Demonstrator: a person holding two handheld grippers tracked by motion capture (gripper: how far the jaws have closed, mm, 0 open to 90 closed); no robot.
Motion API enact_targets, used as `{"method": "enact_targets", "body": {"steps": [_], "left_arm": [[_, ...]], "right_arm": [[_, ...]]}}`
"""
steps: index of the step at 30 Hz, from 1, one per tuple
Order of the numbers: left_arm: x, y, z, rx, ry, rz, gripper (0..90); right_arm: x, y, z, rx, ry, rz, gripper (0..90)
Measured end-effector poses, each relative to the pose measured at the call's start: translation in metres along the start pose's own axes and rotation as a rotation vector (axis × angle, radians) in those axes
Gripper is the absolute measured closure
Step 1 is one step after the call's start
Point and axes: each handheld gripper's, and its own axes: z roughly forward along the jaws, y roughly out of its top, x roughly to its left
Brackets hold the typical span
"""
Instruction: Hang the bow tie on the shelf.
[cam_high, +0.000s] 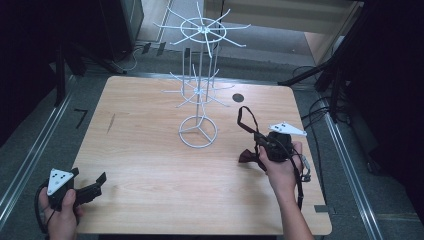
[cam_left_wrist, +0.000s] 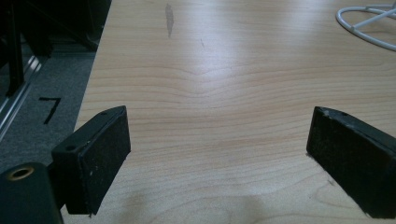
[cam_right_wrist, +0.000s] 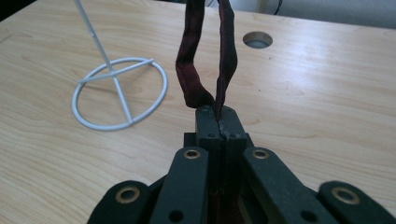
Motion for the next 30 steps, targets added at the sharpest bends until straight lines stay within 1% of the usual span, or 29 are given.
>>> {"method": "enact_targets", "body": {"steps": [5, 9, 10, 11, 17, 20, 30], "left_arm": [[0.000, 0.000, 0.000, 0.000, 0.000, 0.000, 6.9], [0.000, 0.000, 0.000, 0.000, -0.001, 0.000, 6.9], [0.000, 0.000, 0.000, 0.000, -0.001, 0.002, 6.9], [0.000, 0.000, 0.000, 0.000, -0.001, 0.002, 6.9], [0.000, 0.000, 0.000, 0.000, -0.001, 0.000, 6.9], [0.000, 0.000, 0.000, 0.002, -0.002, 0.004, 7.0], [0.000, 0.000, 0.001, 0.003, -0.003, 0.003, 7.0]], "right_arm": [[0.003, 0.003, -0.003, -0.024, -0.003, -0.001, 90.0], [0.010, 0.008, -0.008, -0.049, 0.000, -0.014, 90.0], [0.013, 0.011, -0.011, -0.062, -0.002, -0.023, 90.0], [0.013, 0.011, -0.011, -0.062, -0.002, -0.023, 90.0], [0.020, 0.016, -0.019, -0.088, 0.008, -0.031, 90.0], [0.024, 0.020, -0.025, -0.104, 0.021, -0.037, 90.0], [0.030, 0.024, -0.040, -0.109, 0.041, -0.061, 90.0]]}}
